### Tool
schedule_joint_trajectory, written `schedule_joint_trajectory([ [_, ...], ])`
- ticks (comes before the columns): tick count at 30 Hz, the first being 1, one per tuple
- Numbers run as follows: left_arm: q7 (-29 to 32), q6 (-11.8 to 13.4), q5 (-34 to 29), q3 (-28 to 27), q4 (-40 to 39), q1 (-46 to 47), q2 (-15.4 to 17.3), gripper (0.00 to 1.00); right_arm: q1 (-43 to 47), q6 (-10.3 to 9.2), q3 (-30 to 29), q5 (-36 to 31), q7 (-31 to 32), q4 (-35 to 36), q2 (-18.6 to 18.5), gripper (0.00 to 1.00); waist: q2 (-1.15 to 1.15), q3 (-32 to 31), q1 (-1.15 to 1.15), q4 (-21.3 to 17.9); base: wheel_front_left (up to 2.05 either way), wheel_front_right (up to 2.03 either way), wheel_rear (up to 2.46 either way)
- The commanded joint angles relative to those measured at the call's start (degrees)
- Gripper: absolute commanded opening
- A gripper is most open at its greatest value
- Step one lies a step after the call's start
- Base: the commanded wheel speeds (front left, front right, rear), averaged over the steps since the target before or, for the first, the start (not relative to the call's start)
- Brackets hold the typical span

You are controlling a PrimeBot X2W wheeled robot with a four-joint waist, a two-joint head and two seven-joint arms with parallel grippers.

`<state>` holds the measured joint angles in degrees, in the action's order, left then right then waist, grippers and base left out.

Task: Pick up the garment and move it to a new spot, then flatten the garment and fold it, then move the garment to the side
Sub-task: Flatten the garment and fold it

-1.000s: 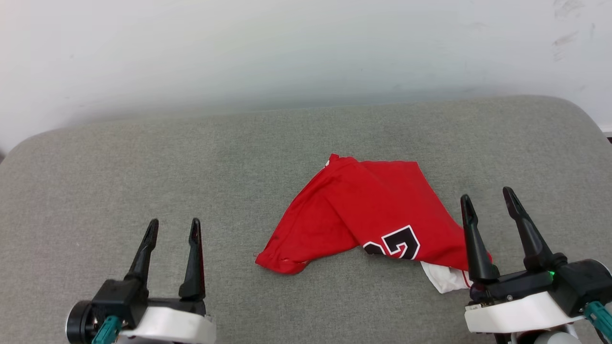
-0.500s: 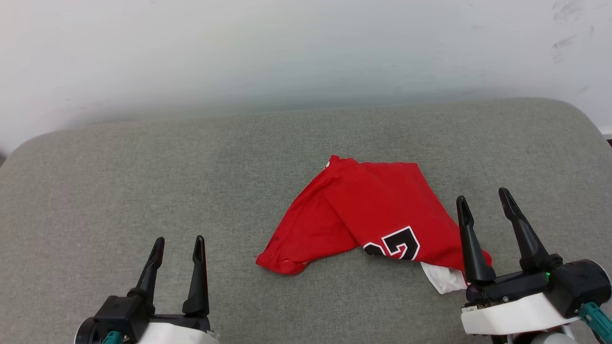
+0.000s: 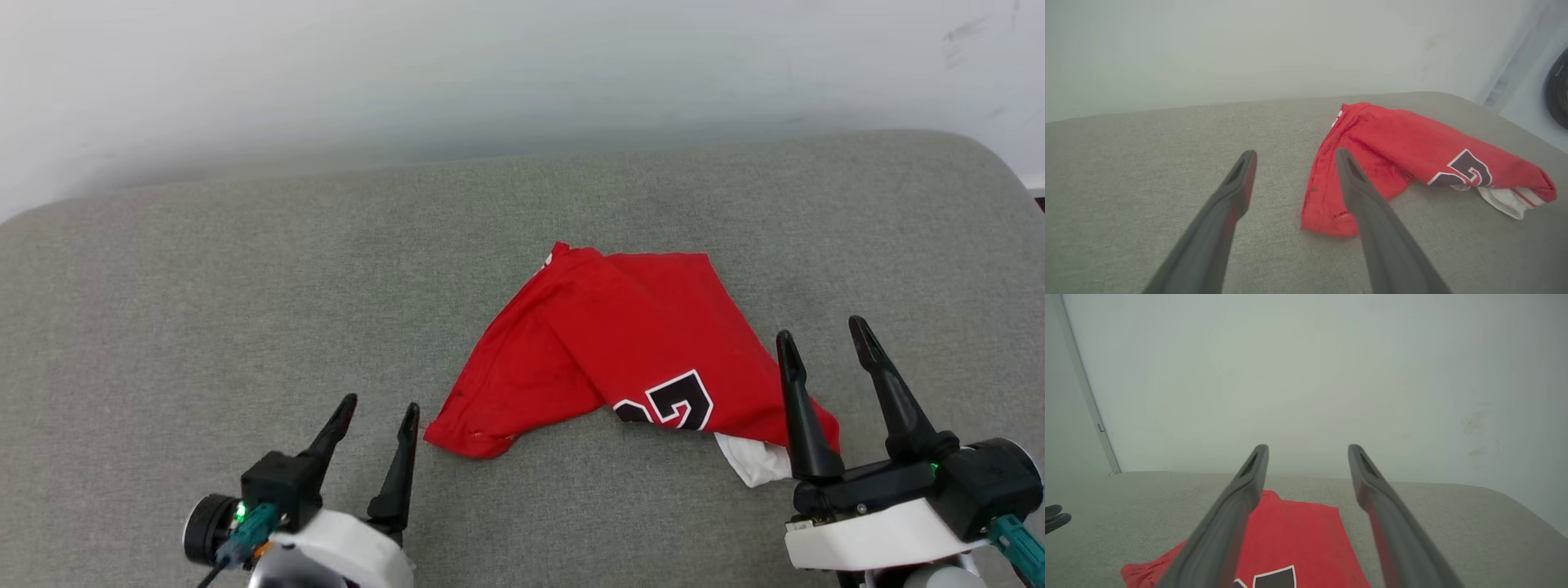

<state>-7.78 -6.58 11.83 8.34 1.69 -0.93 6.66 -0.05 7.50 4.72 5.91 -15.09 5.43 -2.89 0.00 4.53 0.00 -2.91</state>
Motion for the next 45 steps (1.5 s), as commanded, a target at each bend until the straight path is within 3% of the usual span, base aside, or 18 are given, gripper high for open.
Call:
schedule_joint_trajectory([
  [1,1.97,-0.21,0.49,0.71,-0.14,1.26,0.39,1.0,-0.91,-0.02,0.06,-0.11,-0.12,0.26,0.04,1.0,0.0,1.06,0.0,-0.29,0.0,0.0,0.0],
  [10,27.76,-0.75,4.66,7.58,-0.4,10.62,5.82,1.0,-2.5,-0.02,0.85,-0.48,-0.12,0.73,0.03,1.0,0.0,6.3,0.0,-1.25,0.0,0.0,0.0],
  [19,35.76,-0.82,6.02,10.0,4.67,15.67,8.61,1.0,-3.76,-0.02,1.41,-0.03,-0.12,1.18,0.04,1.0,0.0,9.96,0.0,-2.58,0.0,0.0,0.0],
  [22,36.14,-0.82,6.35,10.85,6.93,16.49,8.9,1.0,-4.2,-0.02,1.41,-0.04,-0.12,1.31,0.04,1.0,0.0,10.83,0.0,-2.79,0.0,0.0,0.0],
  [23,36.31,-0.83,6.65,11.14,7.76,16.57,9.05,0.89,-4.32,-0.02,1.4,-0.01,-0.12,1.35,0.03,1.0,0.0,11.05,0.0,-2.83,0.0,0.0,0.0],
  [24,36.21,-0.84,7.07,11.42,8.4,16.59,9.2,0.24,-4.41,-0.02,1.37,0.03,-0.12,1.41,0.04,1.0,0.0,11.24,0.0,-2.88,0.0,0.0,0.0],
  [25,35.8,-0.85,7.57,11.49,8.99,16.72,9.18,0.0,-4.45,-0.02,1.38,0.03,-0.12,1.48,0.03,1.0,0.0,11.4,0.0,-2.91,0.0,0.0,0.0],
  [29,32.33,-0.86,7.94,11.34,9.8,17.86,9.79,0.0,-4.68,-0.02,1.31,0.1,-0.12,1.42,0.03,1.0,0.0,11.7,0.0,-2.88,0.0,0.0,0.0],
  [37,19.8,-0.6,5.61,9.67,9.43,23.07,10.11,0.0,-4.75,-0.02,1.71,0.36,-0.12,0.34,0.03,1.0,0.0,9.88,0.0,-2.58,0.0,0.0,0.0],
  [45,8.38,-0.68,2.01,8.45,10.68,36.8,11.49,0.0,-4.55,-0.02,2.97,0.67,-0.12,-0.85,0.03,1.0,0.0,6.46,0.0,-2.5,0.0,0.0,0.0],
])
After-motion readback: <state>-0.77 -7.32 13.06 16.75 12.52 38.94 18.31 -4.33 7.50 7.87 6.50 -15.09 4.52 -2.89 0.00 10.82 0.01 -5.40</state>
